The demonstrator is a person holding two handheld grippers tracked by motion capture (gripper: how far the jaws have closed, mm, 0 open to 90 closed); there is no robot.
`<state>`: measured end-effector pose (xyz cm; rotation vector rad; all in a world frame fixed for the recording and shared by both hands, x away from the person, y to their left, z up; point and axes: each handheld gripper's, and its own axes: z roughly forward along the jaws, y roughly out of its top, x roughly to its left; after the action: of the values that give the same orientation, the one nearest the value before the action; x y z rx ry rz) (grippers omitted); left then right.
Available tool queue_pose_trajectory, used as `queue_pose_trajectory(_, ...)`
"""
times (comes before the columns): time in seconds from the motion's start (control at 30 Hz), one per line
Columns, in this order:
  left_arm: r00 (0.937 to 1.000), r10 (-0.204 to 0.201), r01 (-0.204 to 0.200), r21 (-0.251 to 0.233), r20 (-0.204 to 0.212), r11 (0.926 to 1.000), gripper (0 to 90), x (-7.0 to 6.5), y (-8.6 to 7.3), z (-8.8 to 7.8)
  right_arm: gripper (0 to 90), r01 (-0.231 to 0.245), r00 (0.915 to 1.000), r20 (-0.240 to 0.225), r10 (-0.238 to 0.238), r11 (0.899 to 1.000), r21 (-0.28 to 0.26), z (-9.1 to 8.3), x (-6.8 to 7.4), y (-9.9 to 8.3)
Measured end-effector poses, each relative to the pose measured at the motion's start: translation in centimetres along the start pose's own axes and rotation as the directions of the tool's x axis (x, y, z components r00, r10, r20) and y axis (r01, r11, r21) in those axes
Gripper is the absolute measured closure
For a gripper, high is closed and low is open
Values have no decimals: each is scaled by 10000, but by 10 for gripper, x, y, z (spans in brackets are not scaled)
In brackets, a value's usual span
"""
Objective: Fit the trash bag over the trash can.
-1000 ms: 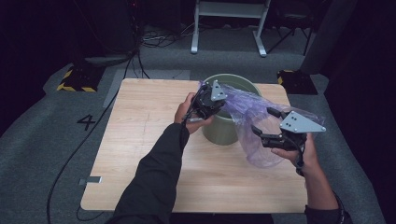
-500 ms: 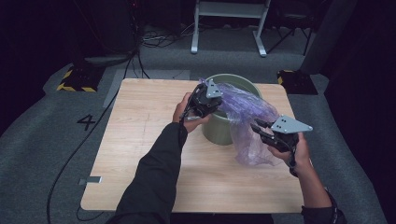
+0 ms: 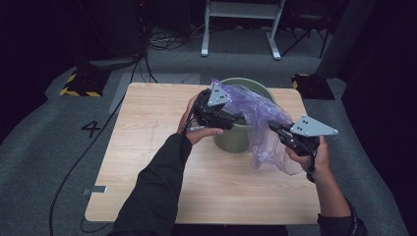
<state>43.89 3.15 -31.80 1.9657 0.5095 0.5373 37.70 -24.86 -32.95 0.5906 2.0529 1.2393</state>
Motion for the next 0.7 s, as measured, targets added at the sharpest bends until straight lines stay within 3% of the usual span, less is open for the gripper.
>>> queue_pose_trajectory(0.1,9991,407,-408,138,83,9991,254,-9,2,1,900,279,9996,51,-279,9995,140,-4,0,8)
queue_pose_trajectory(0.17,9983,566,-560,379,-143,9977,363,-12,4,6,900,224,9997,12,-224,9997,-18,-10,0,13)
queue_pose_trajectory(0.3,9988,441,-426,651,-221,9970,478,-12,9,17,900,283,9995,121,-282,9995,-122,-23,0,16)
queue_pose_trajectory(0.37,9995,313,-309,605,-63,9977,479,-12,10,21,900,284,9994,198,-280,9994,-209,-30,-1,16)
queue_pose_trajectory(0.5,9989,459,-463,796,64,9958,514,-17,12,28,900,234,9989,424,-215,9987,-449,-43,-5,17)
queue_pose_trajectory(0.7,9919,1042,-1109,942,727,9894,790,-23,13,33,892,242,9985,512,-212,9981,-575,-53,-6,19)
